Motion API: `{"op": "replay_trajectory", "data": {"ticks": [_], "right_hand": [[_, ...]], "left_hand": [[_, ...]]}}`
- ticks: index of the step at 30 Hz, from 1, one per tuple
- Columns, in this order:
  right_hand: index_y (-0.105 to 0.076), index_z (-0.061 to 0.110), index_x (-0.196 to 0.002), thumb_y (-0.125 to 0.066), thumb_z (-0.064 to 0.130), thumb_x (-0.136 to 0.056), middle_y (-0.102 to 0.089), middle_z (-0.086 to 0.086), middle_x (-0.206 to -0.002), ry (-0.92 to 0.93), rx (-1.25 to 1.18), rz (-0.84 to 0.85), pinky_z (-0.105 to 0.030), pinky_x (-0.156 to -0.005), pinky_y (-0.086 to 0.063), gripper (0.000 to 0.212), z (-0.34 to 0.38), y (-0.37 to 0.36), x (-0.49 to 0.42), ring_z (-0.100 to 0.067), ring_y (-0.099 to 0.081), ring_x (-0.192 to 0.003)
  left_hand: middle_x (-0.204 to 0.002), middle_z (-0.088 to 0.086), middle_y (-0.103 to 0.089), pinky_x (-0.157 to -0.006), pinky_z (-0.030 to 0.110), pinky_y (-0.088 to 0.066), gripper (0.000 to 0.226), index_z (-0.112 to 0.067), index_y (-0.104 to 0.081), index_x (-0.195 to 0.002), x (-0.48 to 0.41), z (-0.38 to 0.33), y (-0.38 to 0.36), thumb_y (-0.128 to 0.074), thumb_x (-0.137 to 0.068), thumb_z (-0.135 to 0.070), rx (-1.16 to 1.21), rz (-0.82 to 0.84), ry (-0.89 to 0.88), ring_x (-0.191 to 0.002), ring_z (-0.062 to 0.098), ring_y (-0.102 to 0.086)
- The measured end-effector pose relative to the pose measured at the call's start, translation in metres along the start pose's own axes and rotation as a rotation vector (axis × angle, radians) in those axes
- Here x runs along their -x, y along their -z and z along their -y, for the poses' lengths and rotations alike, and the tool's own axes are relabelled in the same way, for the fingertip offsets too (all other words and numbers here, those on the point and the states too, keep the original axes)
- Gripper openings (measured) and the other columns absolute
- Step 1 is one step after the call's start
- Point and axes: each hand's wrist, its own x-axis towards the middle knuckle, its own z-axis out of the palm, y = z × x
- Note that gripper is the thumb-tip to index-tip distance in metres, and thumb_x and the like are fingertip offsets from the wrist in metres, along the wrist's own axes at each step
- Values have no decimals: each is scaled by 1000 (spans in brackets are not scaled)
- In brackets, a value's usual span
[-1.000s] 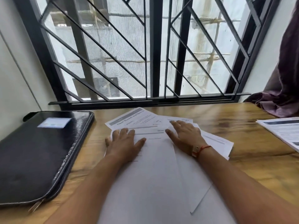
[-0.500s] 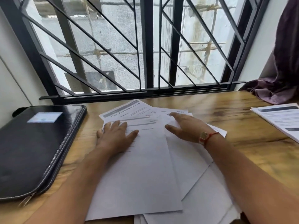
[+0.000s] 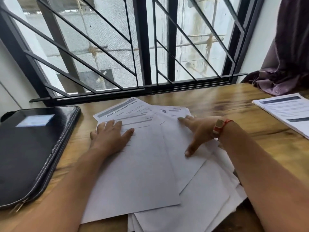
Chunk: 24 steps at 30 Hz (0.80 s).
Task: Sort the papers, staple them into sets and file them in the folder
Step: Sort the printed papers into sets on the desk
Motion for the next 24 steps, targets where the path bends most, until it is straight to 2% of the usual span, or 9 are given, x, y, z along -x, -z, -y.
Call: {"op": "replay_trajectory", "data": {"ticks": [3, 7, 13, 15, 18, 21, 24], "right_hand": [[6, 33, -157, -85, 68, -49, 2, 4, -166, 39, -100, -54, -45, -124, -12, 146, 0, -2, -4, -18, -2, -153], [-1, 34, -157, -83, 70, -51, -5, 2, -166, 51, -187, -131, -43, -123, -17, 138, 3, -2, -11, -19, -13, -152], [-15, 33, -156, -78, 72, -59, -15, -1, -164, 33, -242, -199, -49, -119, -27, 122, 7, -3, -13, -26, -25, -148], [-10, 37, -156, -76, 78, -52, -13, 0, -165, 13, -184, -161, -50, -119, -26, 130, 6, 1, -5, -27, -21, -149], [8, 46, -153, -68, 88, -24, 8, 3, -166, -9, -25, 50, -51, -122, -15, 155, 8, 7, 16, -26, -5, -153], [17, 46, -151, -68, 81, -19, 16, 2, -165, -16, 101, 152, -52, -122, -13, 161, 23, 10, 25, -27, -2, -153], [15, 43, -152, -75, 77, -25, 13, 0, -165, -13, 87, 113, -52, -122, -15, 160, 29, 8, 23, -28, -5, -153]], "left_hand": [[-157, 0, -30, -110, 58, -26, 70, -31, -41, -144, -1, 2, 2, -30, -92, -75, 25, -20, 13, -143, 33, -25], [-154, 2, -31, -109, 58, -25, 68, -32, -39, -147, 0, 1, 6, -36, -93, -72, 67, -72, 23, -140, 32, -25], [-152, 2, -38, -110, 53, -26, 67, -30, -41, -145, 2, 1, 7, -37, -93, -72, 63, -29, 0, -139, 32, -32], [-154, 1, -38, -111, 52, -26, 68, -29, -41, -146, 1, 2, 7, -38, -93, -71, 59, -28, -4, -140, 32, -33], [-156, -1, -35, -113, 50, -24, 68, -30, -39, -148, 0, 2, 6, -38, -94, -70, 60, -29, -6, -142, 30, -31], [-157, -1, -34, -113, 51, -24, 66, -30, -39, -148, -1, 3, 6, -38, -94, -69, 64, -31, 3, -143, 31, -29], [-157, 1, -33, -112, 53, -24, 66, -30, -39, -148, -1, 2, 6, -37, -95, -69, 44, -33, 1, -143, 32, -27]]}}
